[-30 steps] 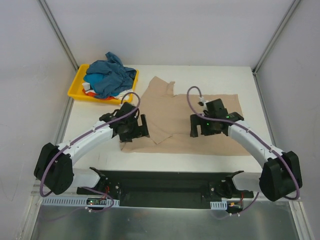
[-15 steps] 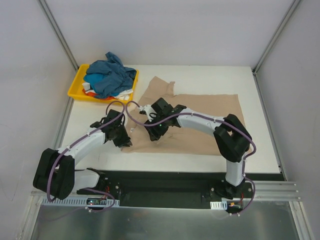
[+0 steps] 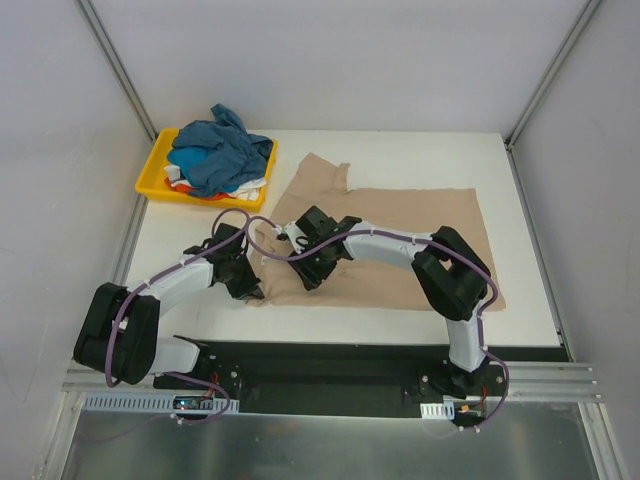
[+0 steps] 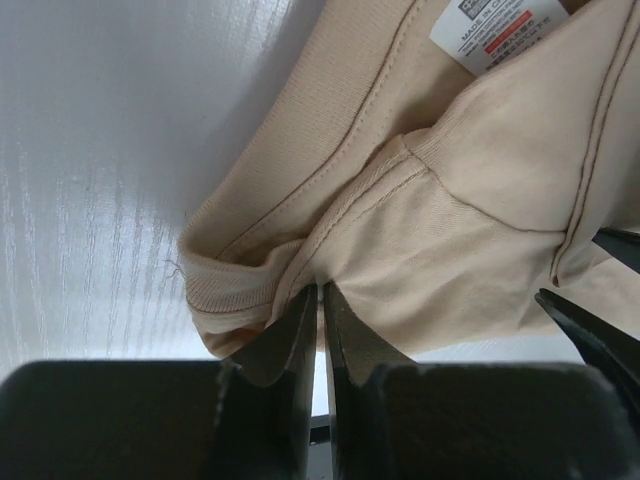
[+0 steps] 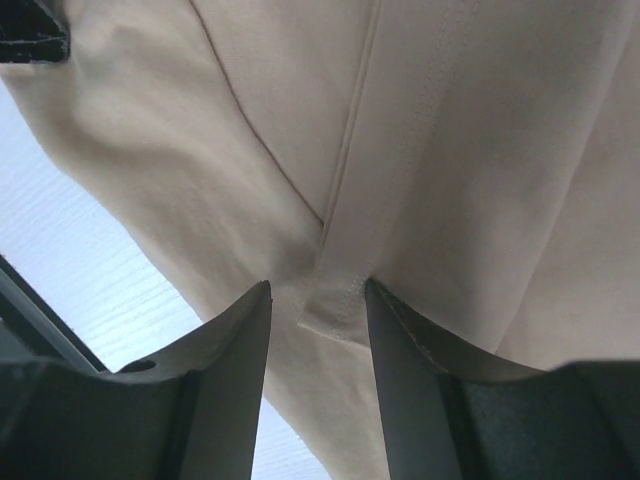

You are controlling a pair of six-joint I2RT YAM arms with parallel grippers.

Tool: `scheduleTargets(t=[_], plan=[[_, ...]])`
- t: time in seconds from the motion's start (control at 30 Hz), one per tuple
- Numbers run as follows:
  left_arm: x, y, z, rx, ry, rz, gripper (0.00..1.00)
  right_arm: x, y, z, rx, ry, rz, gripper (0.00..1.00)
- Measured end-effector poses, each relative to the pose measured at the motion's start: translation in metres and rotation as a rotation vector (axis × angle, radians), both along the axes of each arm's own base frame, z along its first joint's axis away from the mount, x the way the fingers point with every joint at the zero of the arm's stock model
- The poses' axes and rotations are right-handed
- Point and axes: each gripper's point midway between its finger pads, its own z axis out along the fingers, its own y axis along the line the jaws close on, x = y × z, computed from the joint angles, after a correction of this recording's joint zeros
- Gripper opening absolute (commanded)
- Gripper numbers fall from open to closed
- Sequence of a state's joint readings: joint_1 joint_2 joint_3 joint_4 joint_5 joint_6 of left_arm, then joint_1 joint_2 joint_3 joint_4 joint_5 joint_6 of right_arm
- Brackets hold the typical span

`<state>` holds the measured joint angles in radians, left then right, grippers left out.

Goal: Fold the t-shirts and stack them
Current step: Fold the flattened tshirt in 1/3 of the way

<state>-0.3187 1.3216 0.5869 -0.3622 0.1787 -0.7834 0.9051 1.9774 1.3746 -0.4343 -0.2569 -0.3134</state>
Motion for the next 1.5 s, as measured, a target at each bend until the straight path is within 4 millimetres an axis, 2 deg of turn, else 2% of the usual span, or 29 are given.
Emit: scheduleTargets(t=[0.33,0.47,0.67,0.8,1.17,1.4,1.5], plan=[[-0.001,0.001,-0.002,-0.01,-0.007,0.025,0.05,0.014,-0.007,-0.004,-0.084,-0.096,-0.044,0.29],[-0.001,0.002,-0.002,-0.013,-0.008,0.036,0.05,0.018,-0.008,-0.005,-0.109,-0.127,-0.068,0.19],[-0.001,0.002,-0.002,-0.016,-0.012,0.043,0.05,0.02,-0.009,-0.005,-0.14,-0.169,-0.109,0.13],[-0.001,0.003,-0.002,-0.018,-0.018,0.047,0.05,0.019,-0.008,-0.005,-0.157,-0.196,-0.123,0.01],[-0.001,0.003,-0.002,-0.017,-0.02,0.048,0.04,0.028,-0.013,0.001,-0.193,-0.269,-0.193,0.01],[-0.002,0.003,-0.002,-0.015,-0.019,0.049,0.03,0.055,-0.024,0.011,-0.194,-0.302,-0.273,0.01],[-0.002,0.003,-0.002,-0.014,-0.018,0.048,0.03,0.071,-0.035,0.013,-0.198,-0.306,-0.325,0.01]])
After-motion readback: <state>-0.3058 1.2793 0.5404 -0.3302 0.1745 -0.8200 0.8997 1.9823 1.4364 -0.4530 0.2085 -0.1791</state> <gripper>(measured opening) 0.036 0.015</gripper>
